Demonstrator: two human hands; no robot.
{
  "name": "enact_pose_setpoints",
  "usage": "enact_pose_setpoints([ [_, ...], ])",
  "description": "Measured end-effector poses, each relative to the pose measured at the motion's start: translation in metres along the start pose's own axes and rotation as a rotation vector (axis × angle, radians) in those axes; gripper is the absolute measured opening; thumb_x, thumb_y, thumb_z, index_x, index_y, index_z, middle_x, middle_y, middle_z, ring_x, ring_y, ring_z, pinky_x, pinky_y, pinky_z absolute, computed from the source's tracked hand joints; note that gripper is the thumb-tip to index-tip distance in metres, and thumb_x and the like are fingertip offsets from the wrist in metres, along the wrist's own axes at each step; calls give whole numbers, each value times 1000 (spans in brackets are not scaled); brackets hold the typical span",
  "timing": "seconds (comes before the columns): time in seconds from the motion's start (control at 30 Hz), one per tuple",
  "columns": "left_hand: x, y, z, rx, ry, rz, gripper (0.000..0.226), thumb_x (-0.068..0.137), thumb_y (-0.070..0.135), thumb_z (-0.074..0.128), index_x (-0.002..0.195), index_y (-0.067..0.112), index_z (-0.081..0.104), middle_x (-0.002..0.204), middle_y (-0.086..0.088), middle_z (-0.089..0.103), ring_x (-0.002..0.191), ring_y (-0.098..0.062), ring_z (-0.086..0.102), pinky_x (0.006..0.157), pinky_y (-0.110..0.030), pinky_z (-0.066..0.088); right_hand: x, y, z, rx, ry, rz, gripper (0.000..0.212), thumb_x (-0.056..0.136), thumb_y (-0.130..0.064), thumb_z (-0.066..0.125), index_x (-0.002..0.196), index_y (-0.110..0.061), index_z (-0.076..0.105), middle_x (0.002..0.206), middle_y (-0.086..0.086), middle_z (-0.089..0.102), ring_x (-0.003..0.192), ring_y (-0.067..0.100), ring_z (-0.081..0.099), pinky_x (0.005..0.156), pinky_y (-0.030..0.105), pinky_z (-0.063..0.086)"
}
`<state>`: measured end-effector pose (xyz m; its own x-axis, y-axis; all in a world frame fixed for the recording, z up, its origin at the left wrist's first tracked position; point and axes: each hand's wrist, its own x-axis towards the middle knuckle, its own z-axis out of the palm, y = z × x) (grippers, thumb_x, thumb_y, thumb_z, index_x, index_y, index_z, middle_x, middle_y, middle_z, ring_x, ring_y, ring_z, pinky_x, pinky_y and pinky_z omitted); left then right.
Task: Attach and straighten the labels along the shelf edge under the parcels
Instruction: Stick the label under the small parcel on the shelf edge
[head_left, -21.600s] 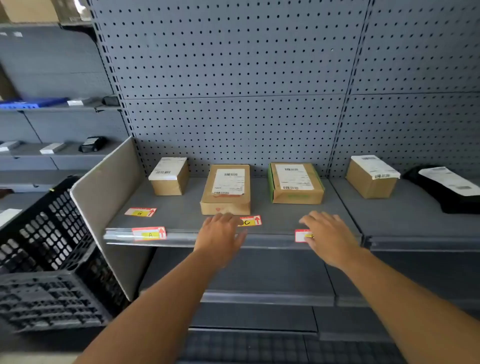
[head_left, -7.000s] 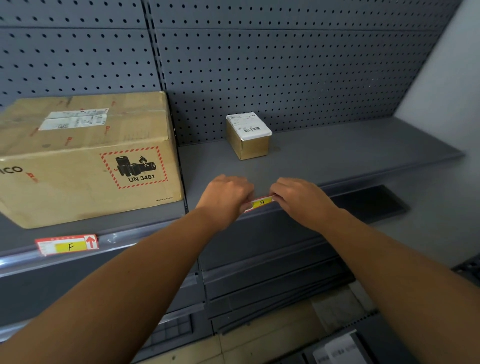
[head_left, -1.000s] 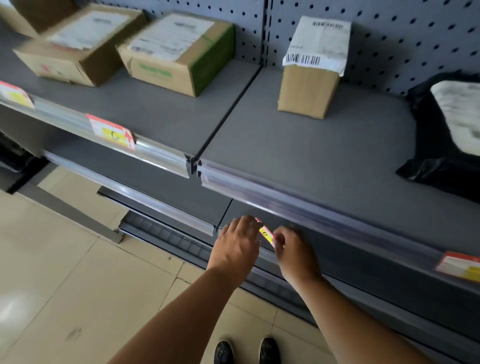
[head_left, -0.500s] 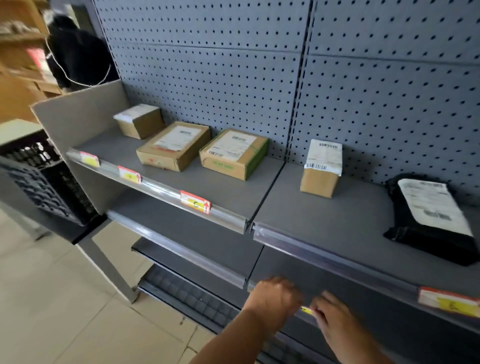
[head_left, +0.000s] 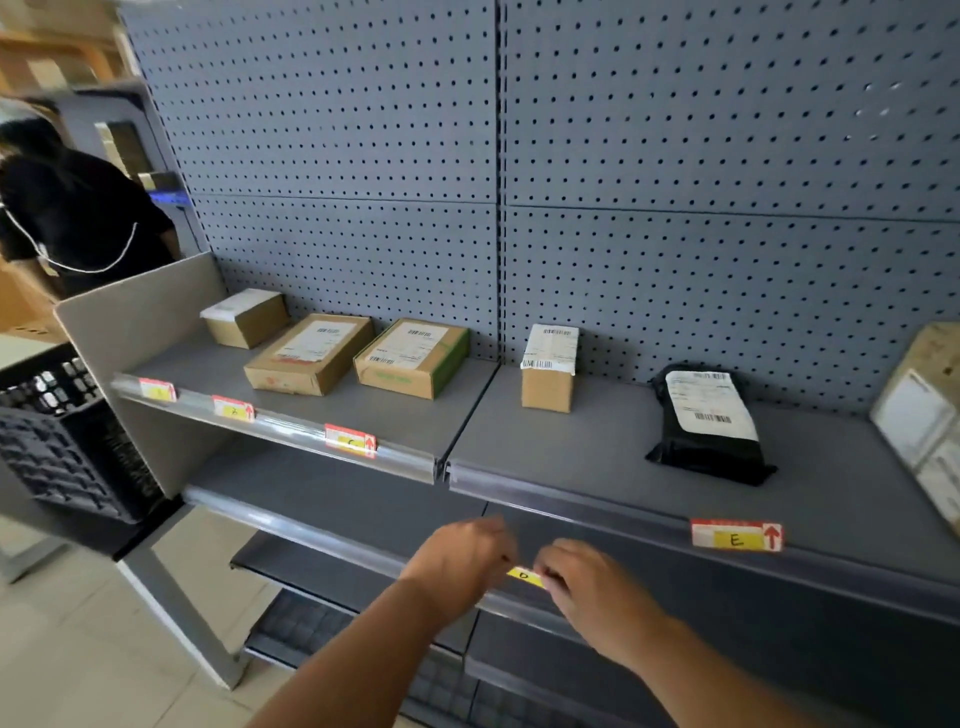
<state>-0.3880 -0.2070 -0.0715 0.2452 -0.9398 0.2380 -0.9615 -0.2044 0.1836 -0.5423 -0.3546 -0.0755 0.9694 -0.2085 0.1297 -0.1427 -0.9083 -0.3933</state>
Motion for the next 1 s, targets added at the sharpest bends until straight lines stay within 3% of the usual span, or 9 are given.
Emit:
enact_pose_setpoints([
  [0.2, 25, -18, -65, -86, 110, 57, 4, 92, 22, 66, 92, 22, 70, 92, 5, 64, 77, -9, 57, 68, -27, 47, 33, -24, -53, -21, 152, -63, 10, 100, -19, 55, 97, -17, 64, 93, -5, 58, 82, 13, 53, 72, 31, 47],
  [0.37, 51, -35, -92, -96, 174, 64, 2, 91, 22, 68, 93, 22, 68, 93, 6, 65, 78, -15, 60, 68, -37, 52, 62, -33, -77, -55, 229, -22, 10, 100, -17, 56, 94, -13, 63, 90, -2, 57, 79, 17, 51, 67, 34, 41],
  [0.63, 64, -47, -69, -76, 163, 100, 7, 94, 22, 63, 97, 20, 70, 97, 2, 65, 82, -18, 62, 63, -27, 39, 76, -20, -56, -106, 221, 70, 10, 98, -12, 57, 89, -12, 62, 88, 3, 57, 78, 24, 53, 70, 47, 49],
  [1.0, 73, -53, -53, -62, 226, 58, 2, 89, 19, 70, 88, 21, 71, 86, 4, 66, 75, -19, 61, 57, -26, 39, 88, -7, -47, -150, 221, 89, 12, 99, -15, 55, 92, -11, 64, 90, 4, 59, 81, 25, 54, 69, 43, 47],
])
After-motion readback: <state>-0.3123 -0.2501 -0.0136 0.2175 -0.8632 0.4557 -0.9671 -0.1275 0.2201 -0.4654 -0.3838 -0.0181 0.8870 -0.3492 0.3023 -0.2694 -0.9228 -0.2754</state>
